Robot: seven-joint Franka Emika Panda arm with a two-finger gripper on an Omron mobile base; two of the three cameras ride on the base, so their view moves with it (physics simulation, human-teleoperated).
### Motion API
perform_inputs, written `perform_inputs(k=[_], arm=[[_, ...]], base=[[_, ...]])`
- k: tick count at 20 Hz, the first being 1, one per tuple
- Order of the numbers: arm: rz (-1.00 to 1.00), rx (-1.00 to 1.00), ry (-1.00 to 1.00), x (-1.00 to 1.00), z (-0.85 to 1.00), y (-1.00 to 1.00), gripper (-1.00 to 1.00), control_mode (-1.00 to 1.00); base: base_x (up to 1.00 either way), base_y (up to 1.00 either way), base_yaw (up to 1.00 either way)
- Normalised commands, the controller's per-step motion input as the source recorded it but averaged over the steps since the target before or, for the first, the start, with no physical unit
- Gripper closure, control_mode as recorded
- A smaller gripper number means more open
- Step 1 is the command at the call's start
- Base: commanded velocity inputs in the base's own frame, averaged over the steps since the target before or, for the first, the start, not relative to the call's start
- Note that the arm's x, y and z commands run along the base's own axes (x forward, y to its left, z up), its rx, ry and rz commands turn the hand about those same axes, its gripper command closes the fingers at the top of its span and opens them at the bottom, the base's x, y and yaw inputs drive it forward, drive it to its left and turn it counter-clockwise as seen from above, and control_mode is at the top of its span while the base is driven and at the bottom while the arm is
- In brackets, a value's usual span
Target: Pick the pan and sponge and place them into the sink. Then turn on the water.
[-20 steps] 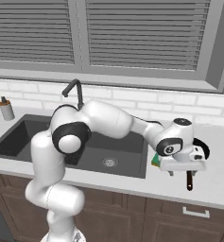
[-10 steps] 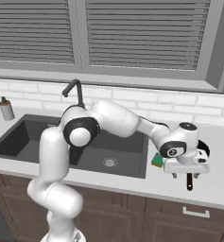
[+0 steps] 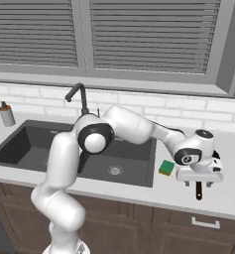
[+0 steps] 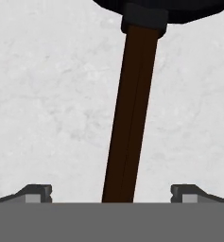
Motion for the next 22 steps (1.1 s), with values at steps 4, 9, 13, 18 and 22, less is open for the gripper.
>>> perform_inputs(k=[4,9,13,18,22], arm=[[0.0,0.0,0.0,0.08,-0.29,0.0,-1.0,-1.0],[0.0,0.0,0.0,0.08,-0.26,0.0,-1.0,-1.0],[0.0,0.0,0.0,0.05,-0.09,-0.02,1.0,-1.0],[0.0,0.0,0.0,0.0,0.0,0.0,1.0,-1.0],[0.0,0.0,0.0,0.01,0.0,0.0,1.0,-1.0]], base=[[0.0,0.0,0.0],[0.0,0.0,0.0],[0.0,0.0,0.0],[0.0,0.0,0.0],[0.0,0.0,0.0]])
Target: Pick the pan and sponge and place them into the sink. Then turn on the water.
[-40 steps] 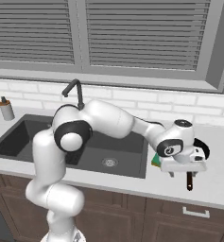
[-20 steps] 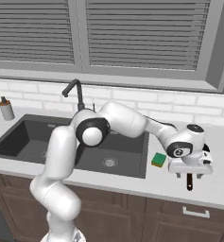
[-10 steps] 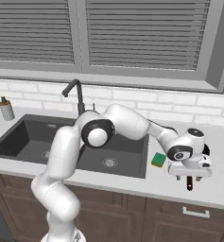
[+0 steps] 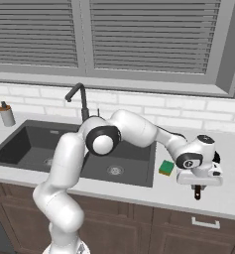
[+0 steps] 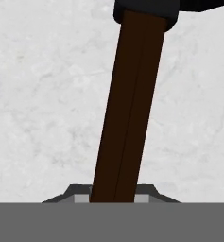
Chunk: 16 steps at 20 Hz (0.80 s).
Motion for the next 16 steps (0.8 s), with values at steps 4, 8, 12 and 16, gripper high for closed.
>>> perform_inputs(k=[4,8,12,16], arm=[[0.0,0.0,0.0,0.0,0.0,0.0,1.0,-1.0],[0.02,0.0,0.0,-0.01,0.05,0.0,1.0,-1.0],[0.02,0.0,-0.08,-0.14,0.28,0.0,1.0,-1.0],[0.0,0.0,-0.12,-0.16,0.44,0.0,1.0,-1.0]], base=[[0.0,0.0,0.0],[0.0,0.0,0.0],[0.0,0.0,0.0],[0.0,0.0,0.0]])
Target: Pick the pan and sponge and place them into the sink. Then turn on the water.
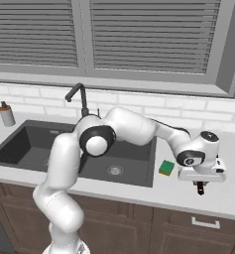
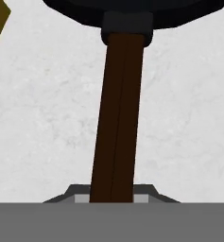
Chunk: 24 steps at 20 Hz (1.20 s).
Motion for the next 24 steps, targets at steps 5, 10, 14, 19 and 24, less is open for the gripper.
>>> perform_inputs(k=[5,10,14,19,24], arm=[[0.0,0.0,-0.09,-0.05,0.41,0.03,1.0,-1.0],[0.0,0.0,-0.01,0.0,0.48,0.13,1.0,-1.0],[0.01,0.0,0.0,0.0,0.39,0.33,1.0,-1.0],[0.07,0.0,0.0,0.0,0.25,0.52,1.0,-1.0],[0.19,0.0,-0.01,0.0,0.01,0.55,1.0,-1.0]], base=[[0.0,0.0,0.0],[0.0,0.0,0.0],[0.0,0.0,0.0],[0.0,0.0,0.0],[0.0,0.0,0.0]])
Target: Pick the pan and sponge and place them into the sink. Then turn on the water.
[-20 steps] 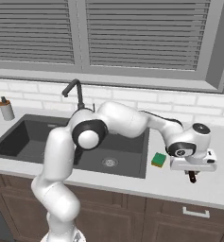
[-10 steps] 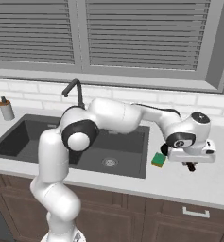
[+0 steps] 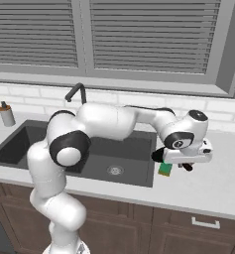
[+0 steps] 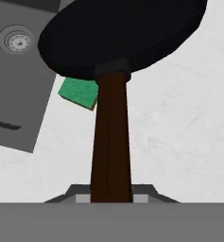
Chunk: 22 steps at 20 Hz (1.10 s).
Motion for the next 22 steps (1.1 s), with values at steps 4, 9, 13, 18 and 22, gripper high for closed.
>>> perform_inputs(k=[4,9,13,18,22], arm=[[0.27,0.0,-0.05,-0.01,0.05,0.42,1.0,-1.0],[0.24,0.03,-0.08,0.0,0.04,0.42,1.0,-1.0],[0.22,0.06,-0.03,0.0,0.04,0.45,1.0,-1.0],[0.2,0.06,-0.03,0.0,0.0,0.54,1.0,-1.0],[0.16,0.09,0.04,0.06,0.0,0.37,1.0,-1.0]], base=[[0.0,0.0,0.0],[0.0,0.0,0.0],[0.0,0.0,0.0],[0.0,0.0,0.0],[0.0,0.0,0.0]])
